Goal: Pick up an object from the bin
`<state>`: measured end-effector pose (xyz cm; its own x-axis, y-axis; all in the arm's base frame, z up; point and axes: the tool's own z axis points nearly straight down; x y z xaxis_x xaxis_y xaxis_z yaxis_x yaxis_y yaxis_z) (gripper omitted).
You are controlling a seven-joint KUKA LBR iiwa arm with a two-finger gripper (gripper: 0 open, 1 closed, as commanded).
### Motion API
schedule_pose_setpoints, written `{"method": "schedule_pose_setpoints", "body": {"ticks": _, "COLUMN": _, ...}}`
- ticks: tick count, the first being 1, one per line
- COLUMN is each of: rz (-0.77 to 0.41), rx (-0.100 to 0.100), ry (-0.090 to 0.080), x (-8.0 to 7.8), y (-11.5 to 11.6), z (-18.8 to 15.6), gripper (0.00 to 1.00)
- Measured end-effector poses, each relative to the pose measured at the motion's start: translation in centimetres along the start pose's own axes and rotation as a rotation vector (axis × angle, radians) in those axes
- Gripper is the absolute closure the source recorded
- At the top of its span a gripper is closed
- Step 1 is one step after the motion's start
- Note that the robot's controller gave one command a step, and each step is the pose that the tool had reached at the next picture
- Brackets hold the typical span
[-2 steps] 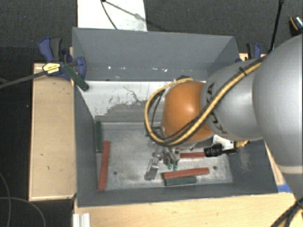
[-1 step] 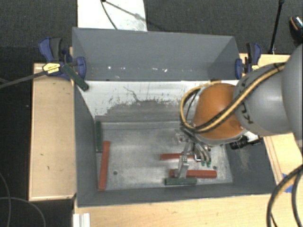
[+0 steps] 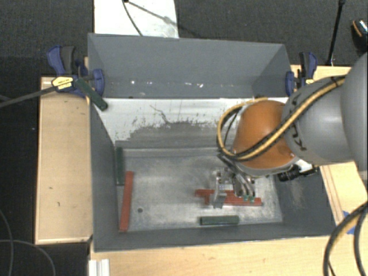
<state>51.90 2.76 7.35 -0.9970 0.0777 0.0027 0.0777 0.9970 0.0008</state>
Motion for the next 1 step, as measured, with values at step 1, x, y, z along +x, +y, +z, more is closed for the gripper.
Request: {"method": "schedule_pose_setpoints", "body": {"ticks": 1, "rz": -0.011, "rx": 0.0, "ry": -0.016, "x": -4.64, "y": -2.61, "z": -16.32, "gripper": 1.0}}
